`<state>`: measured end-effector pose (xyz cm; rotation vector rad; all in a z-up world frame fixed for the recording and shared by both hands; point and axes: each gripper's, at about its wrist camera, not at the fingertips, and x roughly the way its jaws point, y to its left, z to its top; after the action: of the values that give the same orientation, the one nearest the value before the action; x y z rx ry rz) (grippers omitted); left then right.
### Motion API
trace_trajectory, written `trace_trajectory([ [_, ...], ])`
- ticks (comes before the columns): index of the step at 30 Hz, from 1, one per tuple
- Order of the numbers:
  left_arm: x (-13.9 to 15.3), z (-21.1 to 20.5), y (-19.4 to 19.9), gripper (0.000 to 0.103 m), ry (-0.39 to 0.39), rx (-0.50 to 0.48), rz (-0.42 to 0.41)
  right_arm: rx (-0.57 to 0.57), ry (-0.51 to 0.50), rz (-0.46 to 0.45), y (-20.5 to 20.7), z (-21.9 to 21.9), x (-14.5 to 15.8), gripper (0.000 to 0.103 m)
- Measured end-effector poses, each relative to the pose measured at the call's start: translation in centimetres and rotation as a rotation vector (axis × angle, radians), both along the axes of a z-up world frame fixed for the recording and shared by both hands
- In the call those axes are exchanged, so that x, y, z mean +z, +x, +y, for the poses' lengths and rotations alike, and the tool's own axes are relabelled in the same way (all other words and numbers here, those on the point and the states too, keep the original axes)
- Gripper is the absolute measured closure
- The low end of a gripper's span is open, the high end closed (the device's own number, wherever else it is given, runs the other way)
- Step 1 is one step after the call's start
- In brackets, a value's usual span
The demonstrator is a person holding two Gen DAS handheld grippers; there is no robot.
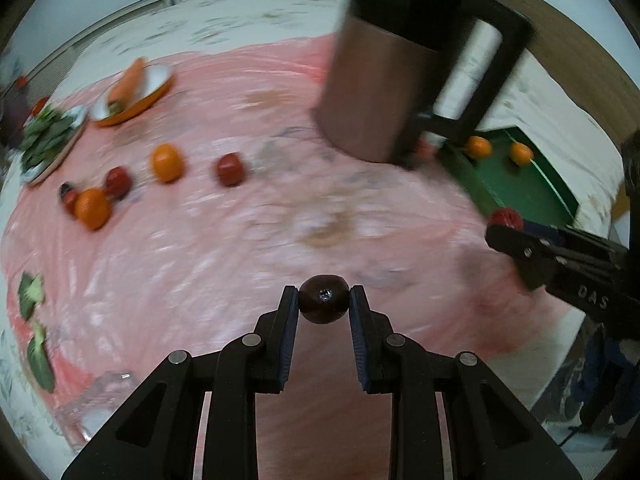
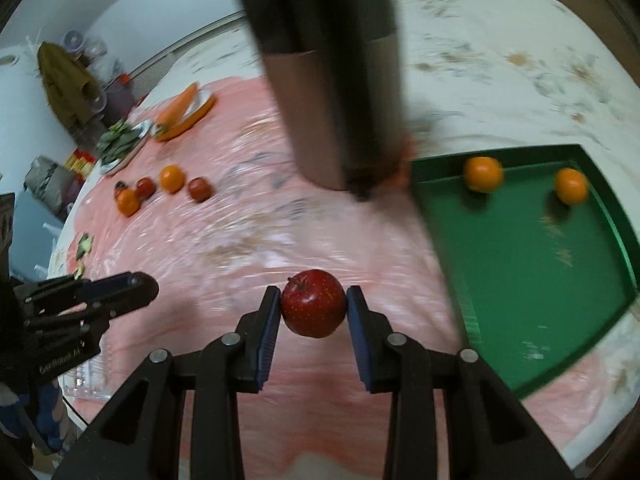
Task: Organize fruits
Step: 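Carry plum and apple to the green tray and open both grippers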
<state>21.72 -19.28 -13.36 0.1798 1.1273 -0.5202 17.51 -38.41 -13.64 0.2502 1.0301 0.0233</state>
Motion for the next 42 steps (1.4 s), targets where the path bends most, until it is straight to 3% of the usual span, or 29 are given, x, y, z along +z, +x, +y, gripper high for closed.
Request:
trace_trajectory([
  [18,1.5,-17.3,-2.9,0.081,-0.037,-0.247,-0.025,-0.199,-0.079,-0.041,-3.3,-14.9,1.2,0.047],
  [30,0.2,-24.4,-1.3,0.081,-0.025,-0.332,-0.019,-0.278,-0.114,-0.018,-2.2,-22.5,-0.6,0.047],
  [42,-2.3,-28.8,-0.5,0.081,0.012,-0.385,-0.005,-0.335,-0.136,0.025,-1.6,-27.4,-3.3,0.047],
])
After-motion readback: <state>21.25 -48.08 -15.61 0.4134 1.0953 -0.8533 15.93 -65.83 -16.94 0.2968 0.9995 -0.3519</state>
